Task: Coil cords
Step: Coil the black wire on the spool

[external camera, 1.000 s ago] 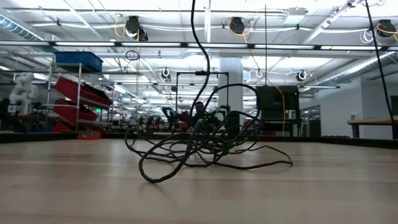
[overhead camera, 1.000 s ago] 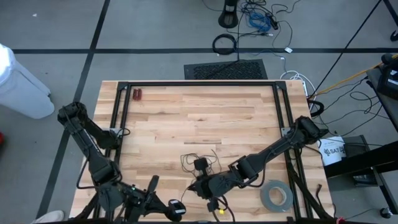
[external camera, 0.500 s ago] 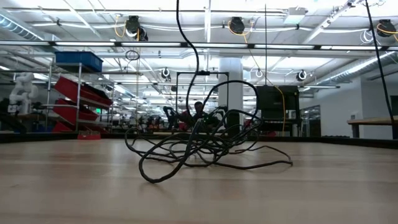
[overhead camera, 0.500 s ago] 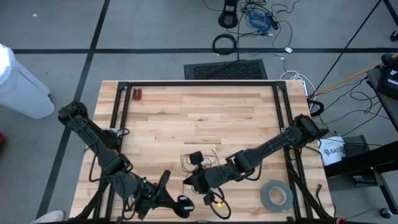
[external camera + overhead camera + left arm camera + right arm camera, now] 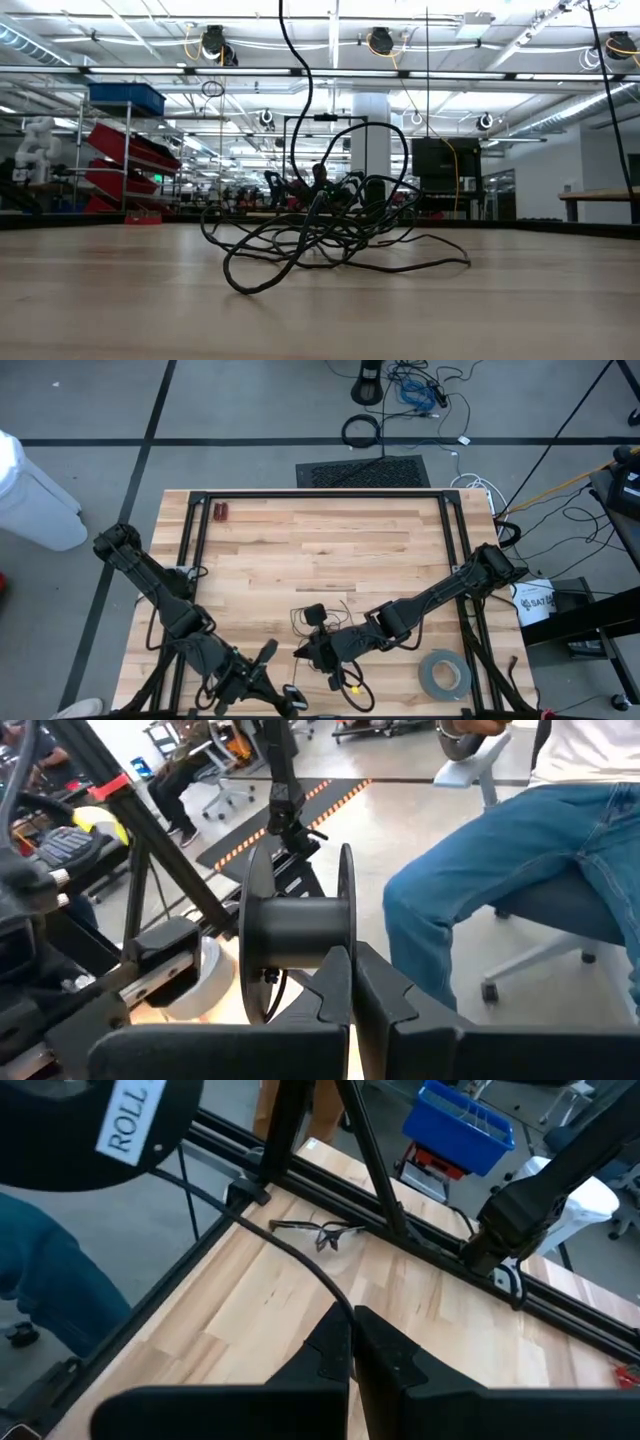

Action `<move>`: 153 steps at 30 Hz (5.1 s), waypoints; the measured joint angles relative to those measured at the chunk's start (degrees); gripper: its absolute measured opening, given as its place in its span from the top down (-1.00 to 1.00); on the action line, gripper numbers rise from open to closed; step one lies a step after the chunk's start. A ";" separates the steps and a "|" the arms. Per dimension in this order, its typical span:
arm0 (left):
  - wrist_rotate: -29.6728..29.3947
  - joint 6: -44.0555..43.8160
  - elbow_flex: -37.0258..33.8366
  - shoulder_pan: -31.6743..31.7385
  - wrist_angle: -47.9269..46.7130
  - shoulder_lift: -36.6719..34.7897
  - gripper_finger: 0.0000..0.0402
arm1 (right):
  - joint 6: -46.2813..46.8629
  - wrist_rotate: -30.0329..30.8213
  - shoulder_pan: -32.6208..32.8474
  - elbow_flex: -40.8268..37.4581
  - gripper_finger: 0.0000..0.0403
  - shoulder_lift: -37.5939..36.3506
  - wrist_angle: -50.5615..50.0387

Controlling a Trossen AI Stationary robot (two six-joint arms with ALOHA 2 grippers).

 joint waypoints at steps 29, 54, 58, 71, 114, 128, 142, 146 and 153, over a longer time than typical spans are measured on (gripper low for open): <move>8.80 -9.60 0.00 7.45 -3.04 4.42 1.00 | 1.30 6.91 1.59 -0.02 1.00 0.11 4.52; -6.89 -16.82 0.00 7.38 -11.53 4.09 1.00 | 14.69 14.34 7.28 -0.02 1.00 -2.34 -6.89; -8.99 -17.66 0.00 7.35 -11.64 4.09 1.00 | 18.65 12.90 7.54 -0.02 1.00 -2.47 -8.75; -20.28 -17.26 0.00 4.25 -13.51 0.08 1.00 | 22.77 12.38 8.72 -0.02 1.00 -2.49 -13.12; -19.61 -4.46 -2.25 2.84 -3.91 -0.99 1.00 | 31.42 22.55 12.43 -17.83 0.53 -2.12 4.87; -19.62 -4.25 -2.21 1.13 -3.86 -2.33 1.00 | 26.86 25.12 11.85 -31.87 0.53 -2.12 32.19; -19.64 -4.11 -2.19 1.11 -3.17 -2.33 1.00 | 24.53 19.83 9.58 -32.79 0.54 -1.90 34.65; -19.67 -4.11 -2.20 1.11 -2.57 -2.33 1.00 | 24.02 19.65 9.04 -32.79 0.59 -1.90 34.98; -19.73 -2.95 -2.19 1.11 -2.22 -2.33 1.00 | 22.46 17.46 7.71 -32.79 0.94 -1.90 34.96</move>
